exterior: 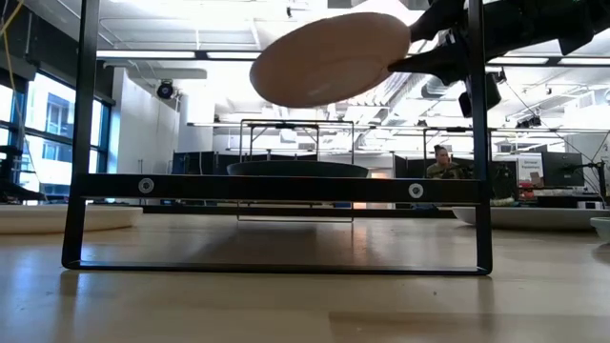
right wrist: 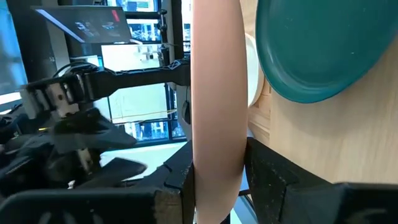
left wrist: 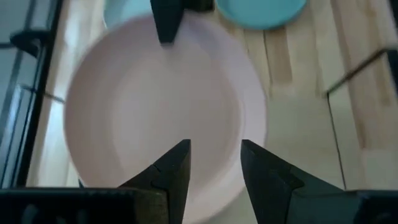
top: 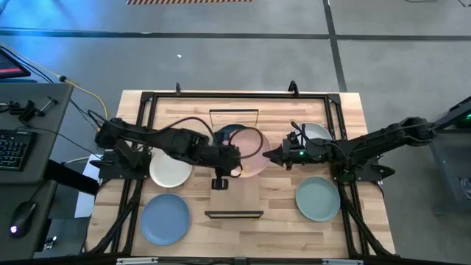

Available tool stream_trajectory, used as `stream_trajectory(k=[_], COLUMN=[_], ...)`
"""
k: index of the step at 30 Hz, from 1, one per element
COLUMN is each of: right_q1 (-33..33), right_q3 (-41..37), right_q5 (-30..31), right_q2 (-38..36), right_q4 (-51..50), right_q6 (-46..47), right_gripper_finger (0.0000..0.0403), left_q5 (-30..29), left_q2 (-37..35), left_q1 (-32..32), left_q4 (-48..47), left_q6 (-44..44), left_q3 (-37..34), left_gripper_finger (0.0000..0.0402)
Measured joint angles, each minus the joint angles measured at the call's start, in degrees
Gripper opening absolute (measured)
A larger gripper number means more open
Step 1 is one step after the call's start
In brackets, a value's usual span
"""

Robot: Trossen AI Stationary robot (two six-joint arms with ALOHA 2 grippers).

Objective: Place and stack plates onto a shelf
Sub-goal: Put the pink plate on the shelf

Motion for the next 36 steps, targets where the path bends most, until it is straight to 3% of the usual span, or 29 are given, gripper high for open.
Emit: stream_trajectory(k=[7, 13, 22, 27, 36], right_q1=[0.00, 0.37, 6.55, 9.08, 10.02], right_q3=[0.00, 0.00, 0.00, 0.00, 0.00], right_q5=[0.18, -3.90, -6.18, -5.41, -6.54], right_q2=[0.00, 0.02, 3.00, 8.17, 15.64], right_q4=[0.41, -0.34, -2.86, -2.10, 4.11], right_q6=[-0.64, -0.89, -0.93, -0.53, 0.79], right_gripper_finger=[0.0098, 0.0098, 0.0098, 0.0098, 0.0098], left_q5=[-2.90, -11.36, -25.71, -31.02, -31.74], left_q2=[-4.24, -13.19, -22.79, -23.49, -21.74], left_q1=[0.22, -0.57, -9.06, -13.25, -15.23], left_q4=[-3.67, -5.60, -5.52, -5.54, -6.08], left_q6=[0.59, -8.60, -18.41, -20.77, -23.32], left_q3=[-0.11, -0.24, -0.81, -0.81, -0.87], left_gripper_finger=[0.0131, 0.0131, 0.0131, 0.0131, 0.0131])
